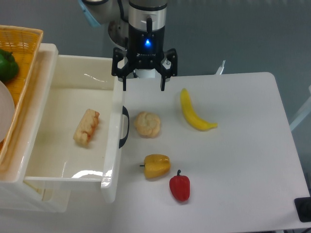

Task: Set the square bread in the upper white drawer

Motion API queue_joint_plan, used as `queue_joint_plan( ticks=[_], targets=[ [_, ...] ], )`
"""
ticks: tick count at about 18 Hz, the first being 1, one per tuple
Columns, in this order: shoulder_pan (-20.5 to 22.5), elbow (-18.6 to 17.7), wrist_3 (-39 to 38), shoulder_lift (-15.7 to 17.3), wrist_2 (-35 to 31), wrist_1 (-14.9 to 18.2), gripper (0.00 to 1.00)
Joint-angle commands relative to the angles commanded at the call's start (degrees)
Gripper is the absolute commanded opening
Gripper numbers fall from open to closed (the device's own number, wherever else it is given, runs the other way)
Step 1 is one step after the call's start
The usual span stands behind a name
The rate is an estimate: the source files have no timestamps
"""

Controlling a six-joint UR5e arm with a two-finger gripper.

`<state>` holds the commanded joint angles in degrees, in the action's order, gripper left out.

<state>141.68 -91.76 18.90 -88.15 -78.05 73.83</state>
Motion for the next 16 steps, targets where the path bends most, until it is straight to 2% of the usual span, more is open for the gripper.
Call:
queue_joint_plan(
  ticks=[6,7,8,9,12,15,16],
  targets=[
    [1.7,-0.4,-0.4,-0.3,0.6,0.5,1.00],
    [1.5,-0.5,-0.4,-0.3,1.3,0.5,0.95],
    [1.1,-0.7,-0.7,0.0,1.9,0.6,0.75],
    [1.0,-0.8,-1.4,0.2,2.7,0.6,0.66],
    [0.0,-0.8,-2.4,0.4,5.3,0.5,0.29],
    [-2.0,-0.8,-2.7,0.4,5.6,0.3,0.32],
    [-2.5,-0.8,-3.3,0.4,5.6,0.2,0.41]
  ],
)
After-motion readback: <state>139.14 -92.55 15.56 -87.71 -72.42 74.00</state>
